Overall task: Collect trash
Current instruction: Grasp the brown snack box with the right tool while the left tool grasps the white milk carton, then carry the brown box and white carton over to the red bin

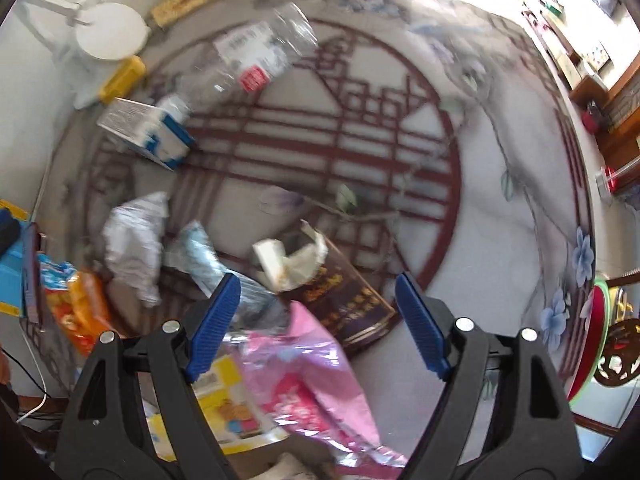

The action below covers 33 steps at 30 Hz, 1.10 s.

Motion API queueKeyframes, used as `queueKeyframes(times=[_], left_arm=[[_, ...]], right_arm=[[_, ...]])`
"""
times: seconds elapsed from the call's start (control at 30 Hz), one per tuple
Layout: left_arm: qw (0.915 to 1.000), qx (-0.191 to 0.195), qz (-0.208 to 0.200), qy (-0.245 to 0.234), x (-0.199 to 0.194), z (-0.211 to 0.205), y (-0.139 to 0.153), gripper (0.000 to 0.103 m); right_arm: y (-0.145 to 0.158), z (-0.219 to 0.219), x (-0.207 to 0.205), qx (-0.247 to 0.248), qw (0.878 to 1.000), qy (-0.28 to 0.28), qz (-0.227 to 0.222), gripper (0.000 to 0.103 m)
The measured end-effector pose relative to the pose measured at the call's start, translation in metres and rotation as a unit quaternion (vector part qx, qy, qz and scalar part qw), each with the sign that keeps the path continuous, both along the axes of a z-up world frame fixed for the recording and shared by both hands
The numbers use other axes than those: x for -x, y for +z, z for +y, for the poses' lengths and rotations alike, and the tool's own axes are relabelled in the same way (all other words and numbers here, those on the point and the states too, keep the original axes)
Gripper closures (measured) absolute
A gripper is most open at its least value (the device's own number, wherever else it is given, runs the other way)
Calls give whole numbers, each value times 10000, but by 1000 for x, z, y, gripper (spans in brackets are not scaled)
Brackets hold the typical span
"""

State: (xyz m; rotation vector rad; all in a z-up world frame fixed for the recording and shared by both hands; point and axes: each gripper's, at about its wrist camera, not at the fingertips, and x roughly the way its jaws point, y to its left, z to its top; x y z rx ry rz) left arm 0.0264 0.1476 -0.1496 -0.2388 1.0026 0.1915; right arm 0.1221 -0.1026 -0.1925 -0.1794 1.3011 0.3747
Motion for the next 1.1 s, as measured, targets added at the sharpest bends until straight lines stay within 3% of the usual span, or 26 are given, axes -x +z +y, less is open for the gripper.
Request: queueKeyframes(times=[0.07,0.2,0.33,0.37,0.4,0.6,0.67,0.83,0.97,1.1], left_arm=[[9998,201,0,63,-23,-4,-5,21],[9971,665,97,370,-66,-9,-22,21],[9884,999,290,1111,-103,-4,-45,21],[9858,1007,375,1291,-110,-2,-51,21],[9834,1018,450,1435,-115,-1,-56,21],[9746,1241,612,1760,-129,-1,-83,29],[9753,1309,566,1689,-128,-1,-82,46],[9805,1443,509,1235,-121,7,-75,66],[9849,1414,337,941,-106,10,-61,67],[9919,1075,85,672,-90,3,-40,67]], right_arm=[[-11,-8,-6,14,9997,-180,177,25],[-35,-9,-11,94,9982,-217,559,36],[-35,-6,-5,82,9987,-213,458,60],[-32,-6,-3,14,9987,-247,439,72],[-29,-7,-1,-75,9987,-283,425,77],[-9,-13,12,-309,9985,-422,183,77],[-5,-14,14,-366,9982,-443,161,77],[-3,-23,13,-532,9968,-557,216,77],[1,-18,12,-676,9961,-546,135,77],[11,-10,11,-768,9958,-492,-59,77]])
